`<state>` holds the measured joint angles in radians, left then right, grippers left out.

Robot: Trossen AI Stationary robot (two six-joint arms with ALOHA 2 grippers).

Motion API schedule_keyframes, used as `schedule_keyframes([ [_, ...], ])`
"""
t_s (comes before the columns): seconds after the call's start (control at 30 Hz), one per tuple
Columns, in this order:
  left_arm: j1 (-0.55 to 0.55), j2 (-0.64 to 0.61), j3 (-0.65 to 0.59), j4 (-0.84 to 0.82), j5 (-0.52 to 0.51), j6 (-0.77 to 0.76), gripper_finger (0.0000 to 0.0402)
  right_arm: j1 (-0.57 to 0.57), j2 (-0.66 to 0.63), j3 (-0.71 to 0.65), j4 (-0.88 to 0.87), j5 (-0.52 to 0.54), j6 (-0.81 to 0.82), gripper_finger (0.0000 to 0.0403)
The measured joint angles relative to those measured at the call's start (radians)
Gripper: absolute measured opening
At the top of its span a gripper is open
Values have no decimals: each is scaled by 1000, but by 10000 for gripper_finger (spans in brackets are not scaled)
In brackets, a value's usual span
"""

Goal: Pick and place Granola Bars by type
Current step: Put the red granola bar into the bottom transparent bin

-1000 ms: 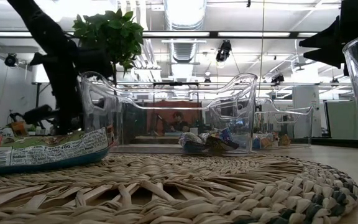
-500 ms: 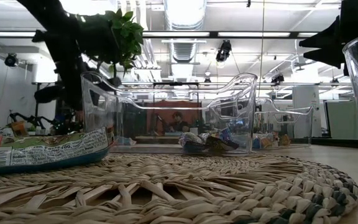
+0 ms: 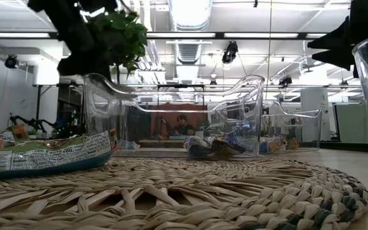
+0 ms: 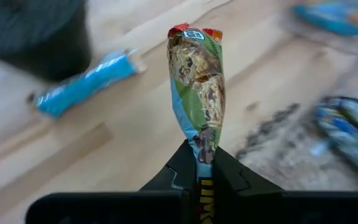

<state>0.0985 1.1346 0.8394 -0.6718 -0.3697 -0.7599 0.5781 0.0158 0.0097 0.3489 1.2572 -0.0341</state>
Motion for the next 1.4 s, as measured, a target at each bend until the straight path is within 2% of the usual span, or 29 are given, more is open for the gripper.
schedule_keyframes([
  [0.23, -21, -8, 105, 12, 91, 212, 2, 0, -1, 0, 0, 0, -2, 210],
  [0.4, -22, 5, 139, 115, 202, 350, 2, 0, -1, 0, 0, 0, -1, 210],
  [0.63, -23, 26, 139, 393, 278, 405, 1, 0, -1, 0, 0, 0, -2, 210],
  [0.83, -57, 72, 138, 678, 295, 410, 1, 0, -1, 0, 0, 0, -1, 210],
  [1.23, -133, 276, 137, 1237, 300, 437, 1, 0, -2, 0, 0, 0, -2, 210],
  [1.4, -149, 352, 138, 1399, 282, 478, 0, 0, -2, 0, 0, 0, -2, 210],
])
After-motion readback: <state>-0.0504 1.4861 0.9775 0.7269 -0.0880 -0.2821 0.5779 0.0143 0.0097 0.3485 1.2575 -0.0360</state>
